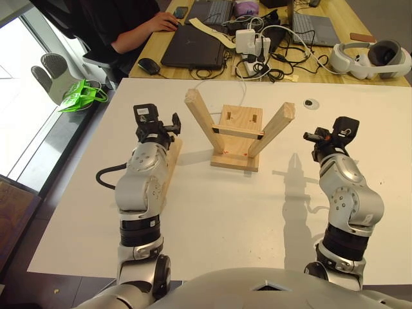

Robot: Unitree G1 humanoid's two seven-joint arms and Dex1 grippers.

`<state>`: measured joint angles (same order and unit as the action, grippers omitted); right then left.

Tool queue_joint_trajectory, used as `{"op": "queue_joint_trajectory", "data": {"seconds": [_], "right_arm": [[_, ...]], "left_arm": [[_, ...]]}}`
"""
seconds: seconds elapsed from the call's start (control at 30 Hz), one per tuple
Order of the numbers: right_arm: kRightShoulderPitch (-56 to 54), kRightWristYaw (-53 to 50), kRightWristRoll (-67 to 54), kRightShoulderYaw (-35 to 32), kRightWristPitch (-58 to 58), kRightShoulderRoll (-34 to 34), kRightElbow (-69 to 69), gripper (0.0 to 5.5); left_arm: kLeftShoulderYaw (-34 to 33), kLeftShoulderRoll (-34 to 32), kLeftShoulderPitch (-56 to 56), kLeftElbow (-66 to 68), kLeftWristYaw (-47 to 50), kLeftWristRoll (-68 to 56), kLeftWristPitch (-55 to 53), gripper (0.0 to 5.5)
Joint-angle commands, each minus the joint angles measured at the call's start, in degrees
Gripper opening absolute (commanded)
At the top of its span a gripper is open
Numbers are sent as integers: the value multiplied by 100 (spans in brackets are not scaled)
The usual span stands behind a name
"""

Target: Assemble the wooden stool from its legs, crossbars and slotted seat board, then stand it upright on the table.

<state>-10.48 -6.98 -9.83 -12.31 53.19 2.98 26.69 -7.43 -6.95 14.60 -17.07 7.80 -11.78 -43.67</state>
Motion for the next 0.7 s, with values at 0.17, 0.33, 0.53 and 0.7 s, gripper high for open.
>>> {"op": "queue_joint_trajectory", "data": {"seconds": [0.17,0.33,0.53,0.7], "right_arm": [[232,196,-30,257,85,-130,85,12],[261,219,13,255,57,-242,107,12],[342,288,68,600,-38,-314,368,12],[100,883,-1288,1076,487,773,593,12]], "left_arm": [[-139,-216,-7,88,-283,162,337,274],[-662,-684,-48,267,-339,298,437,191],[25,-597,-276,-479,-660,262,-230,109],[1296,1112,438,-1015,-454,-278,-1139,109]]}}
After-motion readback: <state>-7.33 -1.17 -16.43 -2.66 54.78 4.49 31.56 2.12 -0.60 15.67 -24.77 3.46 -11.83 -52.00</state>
